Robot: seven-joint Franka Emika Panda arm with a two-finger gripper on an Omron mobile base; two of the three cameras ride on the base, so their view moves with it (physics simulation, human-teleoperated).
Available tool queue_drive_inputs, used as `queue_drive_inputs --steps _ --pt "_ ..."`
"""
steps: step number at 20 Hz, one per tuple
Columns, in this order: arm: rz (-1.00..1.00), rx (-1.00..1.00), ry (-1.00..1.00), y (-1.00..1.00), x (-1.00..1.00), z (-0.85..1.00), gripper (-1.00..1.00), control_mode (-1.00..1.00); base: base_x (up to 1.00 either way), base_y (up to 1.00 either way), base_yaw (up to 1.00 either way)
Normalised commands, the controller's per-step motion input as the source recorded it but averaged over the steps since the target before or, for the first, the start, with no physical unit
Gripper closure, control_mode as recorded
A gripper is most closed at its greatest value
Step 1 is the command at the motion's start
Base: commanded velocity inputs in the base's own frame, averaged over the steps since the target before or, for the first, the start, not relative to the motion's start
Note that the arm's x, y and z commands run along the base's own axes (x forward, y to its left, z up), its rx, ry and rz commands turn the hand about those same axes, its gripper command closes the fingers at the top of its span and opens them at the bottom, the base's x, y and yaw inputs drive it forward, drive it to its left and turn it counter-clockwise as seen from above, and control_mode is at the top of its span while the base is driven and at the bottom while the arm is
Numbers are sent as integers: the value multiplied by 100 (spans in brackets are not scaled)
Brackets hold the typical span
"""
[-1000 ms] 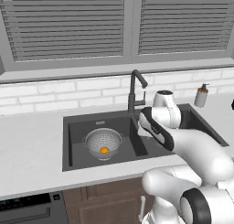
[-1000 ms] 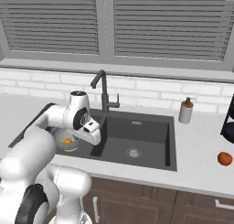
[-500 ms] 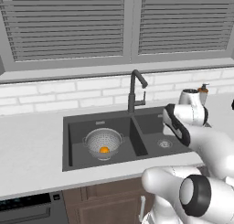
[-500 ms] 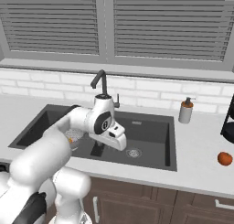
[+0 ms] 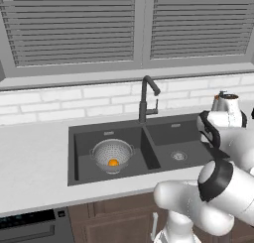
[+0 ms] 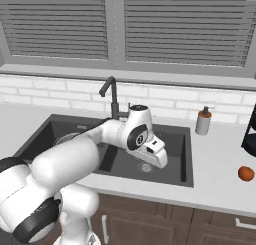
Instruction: Put the colander in the sink, put the orange, orange in the colander, and turn on the sink faucet and pour water over the colander.
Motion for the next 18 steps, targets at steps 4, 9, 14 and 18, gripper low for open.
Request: queue_drive_inputs --steps 4,9,14,18 --pt "-10 -4 0 -100 0 7 -100 -100 0 0 0" --pt "-10 -1 0 -100 -6 4 -100 -100 0 0 0" --pt "-8 -2 0 -97 -1 6 -100 -100 0 0 0" --pt "-2 -1 -2 -83 -2 8 -100 -100 0 0 0"
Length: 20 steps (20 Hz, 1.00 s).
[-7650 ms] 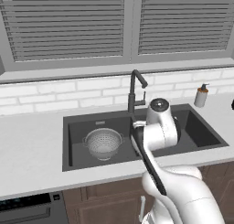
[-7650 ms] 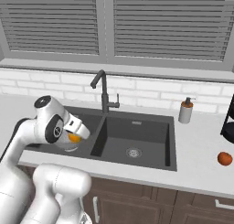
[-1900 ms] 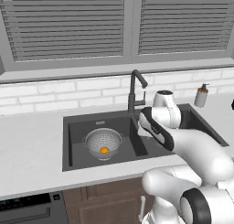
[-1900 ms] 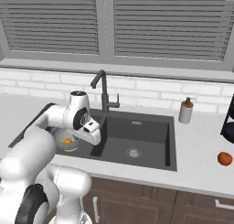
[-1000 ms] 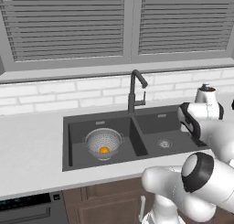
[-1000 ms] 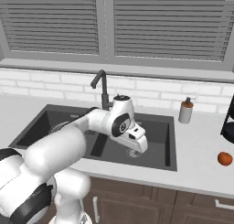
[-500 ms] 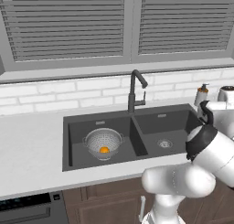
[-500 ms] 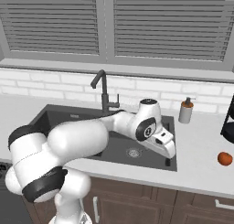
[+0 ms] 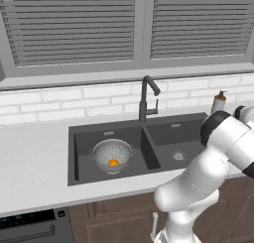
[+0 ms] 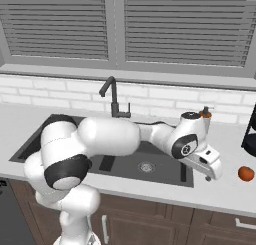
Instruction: Put the colander in the sink, put the orange, orange in the colander, and turn on the sink faucet and pour water over the colander.
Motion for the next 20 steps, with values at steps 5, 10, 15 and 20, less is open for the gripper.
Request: queue_drive_inputs --steps 5,10,15,20 --pt "0 -4 -12 -57 -1 6 -100 -100 0 0 0" --pt "0 -4 -25 -42 0 0 -100 -100 0 0 0" --pt "-8 -2 -9 -42 10 0 -100 -100 0 0 0" --pt "-9 0 14 -44 34 0 -100 -100 0 0 0"
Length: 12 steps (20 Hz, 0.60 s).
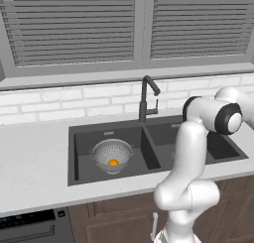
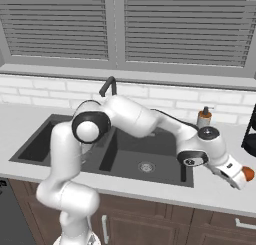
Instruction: Put the colander in the sink, put the orange, orange in the colander, and turn on the sink faucet and pour water over the colander.
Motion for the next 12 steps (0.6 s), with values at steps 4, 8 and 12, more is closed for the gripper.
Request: queue_drive_inputs --steps 4,8,12 --pt "-2 0 9 -39 19 8 -100 -100 0 0 0" --pt "0 0 2 -40 9 13 -100 -100 0 0 0" --pt "0 0 -2 -16 7 6 -100 -100 0 0 0"
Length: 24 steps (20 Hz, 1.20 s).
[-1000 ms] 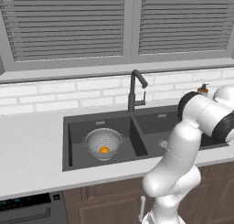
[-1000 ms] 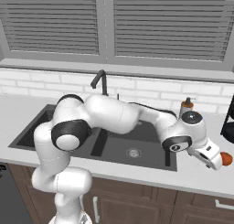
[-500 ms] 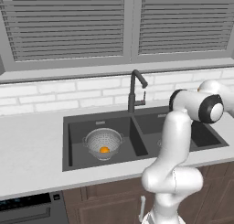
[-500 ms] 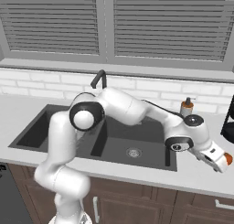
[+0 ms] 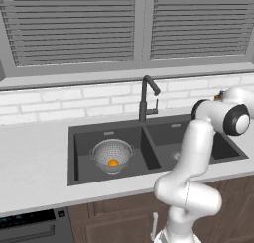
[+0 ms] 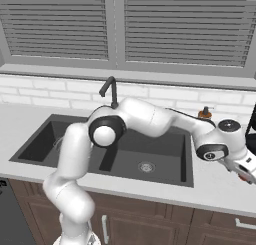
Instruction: Put the colander in the sink, put the orange, orange in the colander, and turn on the sink faucet and pour water over the colander.
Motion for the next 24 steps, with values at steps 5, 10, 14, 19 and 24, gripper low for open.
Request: queue_drive_inputs --steps 5,10,14,19,24 --pt "-1 0 0 0 19 1 -100 -100 0 0 0" --pt "0 0 0 0 21 0 -100 -100 0 0 0" --pt "0 0 0 -1 19 -2 -100 -100 0 0 0" --pt "0 3 0 0 18 -9 -100 -100 0 0 0" --pt "0 5 1 -12 15 -17 -100 -100 0 0 0"
